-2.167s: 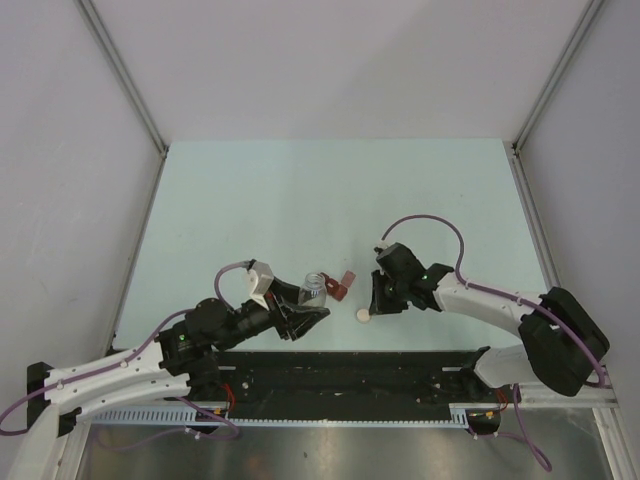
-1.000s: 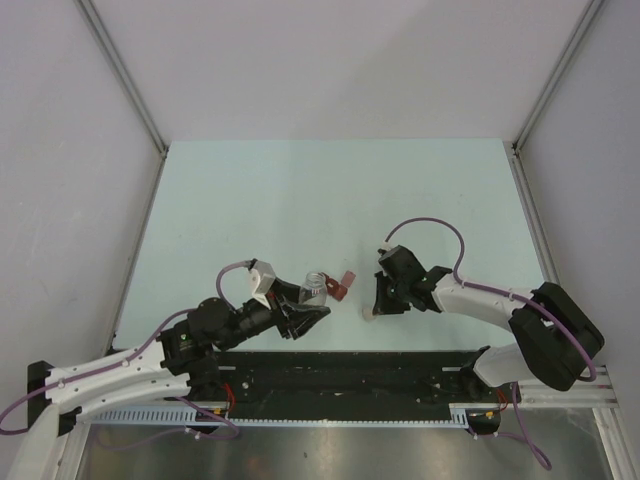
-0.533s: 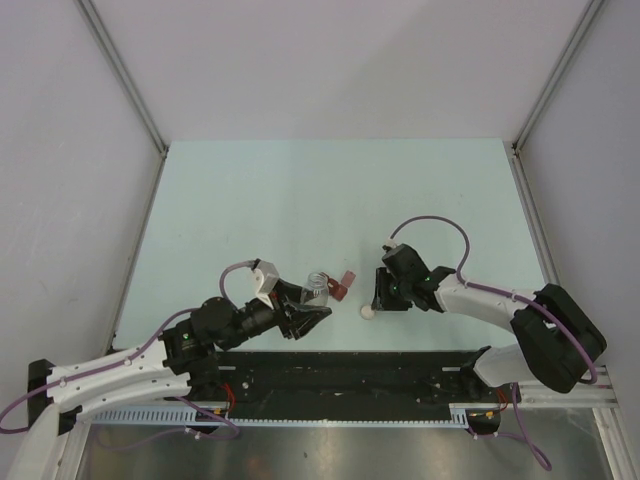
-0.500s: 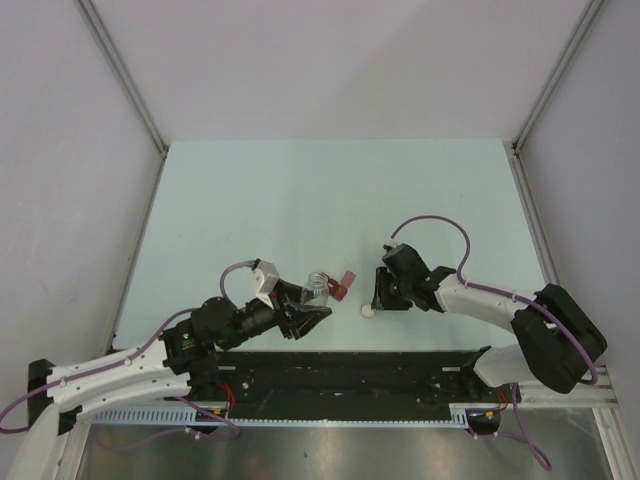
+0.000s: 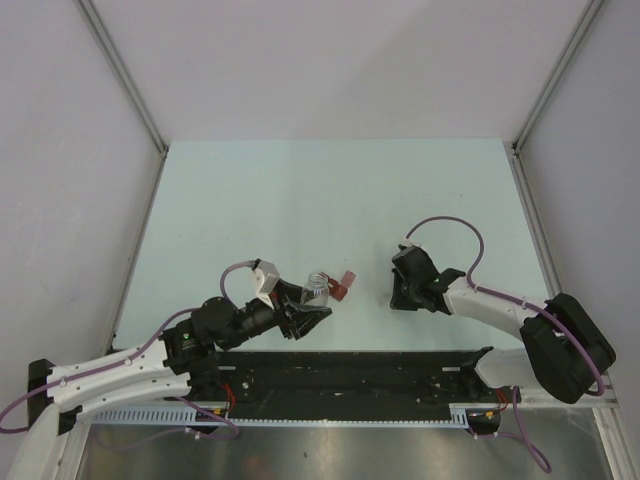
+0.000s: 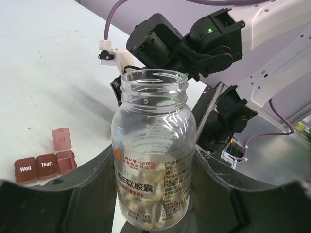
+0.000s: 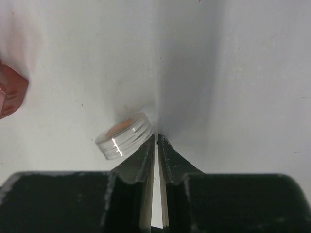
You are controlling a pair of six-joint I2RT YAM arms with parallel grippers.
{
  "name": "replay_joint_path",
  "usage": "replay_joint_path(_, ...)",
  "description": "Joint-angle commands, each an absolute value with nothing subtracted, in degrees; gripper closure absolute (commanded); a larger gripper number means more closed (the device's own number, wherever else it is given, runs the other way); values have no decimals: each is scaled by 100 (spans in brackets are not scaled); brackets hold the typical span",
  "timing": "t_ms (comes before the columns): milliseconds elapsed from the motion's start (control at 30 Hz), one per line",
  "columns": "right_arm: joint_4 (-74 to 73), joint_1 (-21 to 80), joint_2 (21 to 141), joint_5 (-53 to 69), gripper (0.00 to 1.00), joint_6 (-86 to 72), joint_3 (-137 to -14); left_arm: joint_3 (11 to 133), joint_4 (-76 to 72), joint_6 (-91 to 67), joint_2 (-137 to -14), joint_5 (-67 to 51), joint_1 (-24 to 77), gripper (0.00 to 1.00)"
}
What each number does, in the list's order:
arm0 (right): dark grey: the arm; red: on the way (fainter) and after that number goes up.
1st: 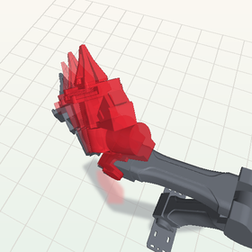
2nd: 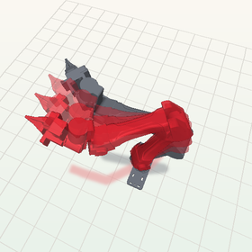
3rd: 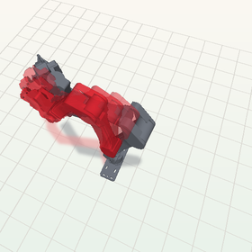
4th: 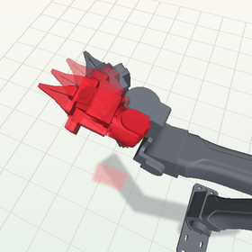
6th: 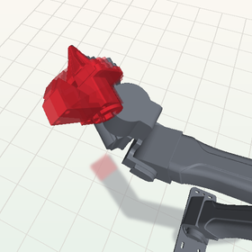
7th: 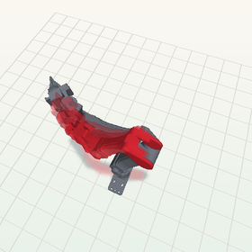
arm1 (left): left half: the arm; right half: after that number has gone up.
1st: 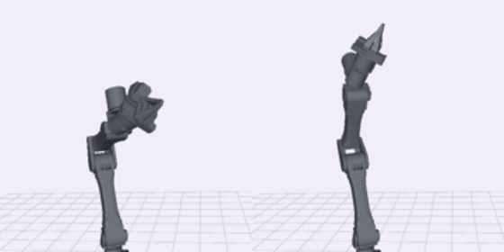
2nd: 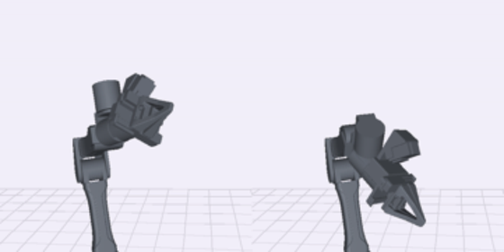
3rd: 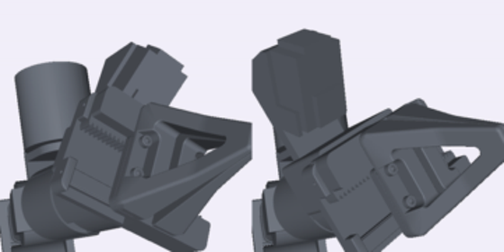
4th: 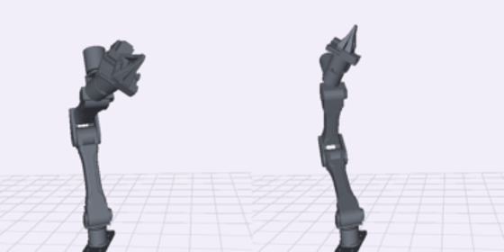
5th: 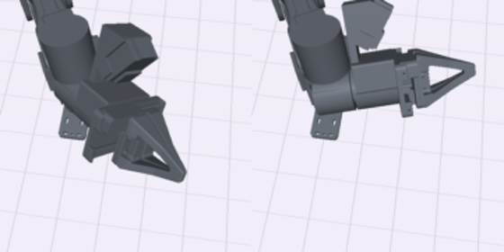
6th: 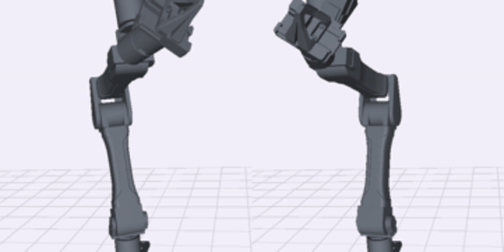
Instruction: Sort the pills into containers
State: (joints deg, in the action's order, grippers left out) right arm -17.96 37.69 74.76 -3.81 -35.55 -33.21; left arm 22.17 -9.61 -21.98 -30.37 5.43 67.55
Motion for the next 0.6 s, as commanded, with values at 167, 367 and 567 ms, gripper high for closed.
replay_joint_path(167,-2153,3727,7594,-483,93,-3515,-3120,2215,-1116,-2188,-3015,527,6776,100)
replay_joint_path(367,-2337,3674,7208,-571,96,-3568,-3085,2215,-1116,-2188,-3015,510,6776,100)
replay_joint_path(567,-2943,3490,6041,-518,94,-3612,-3313,2224,-1125,-2188,-3032,492,6776,99)
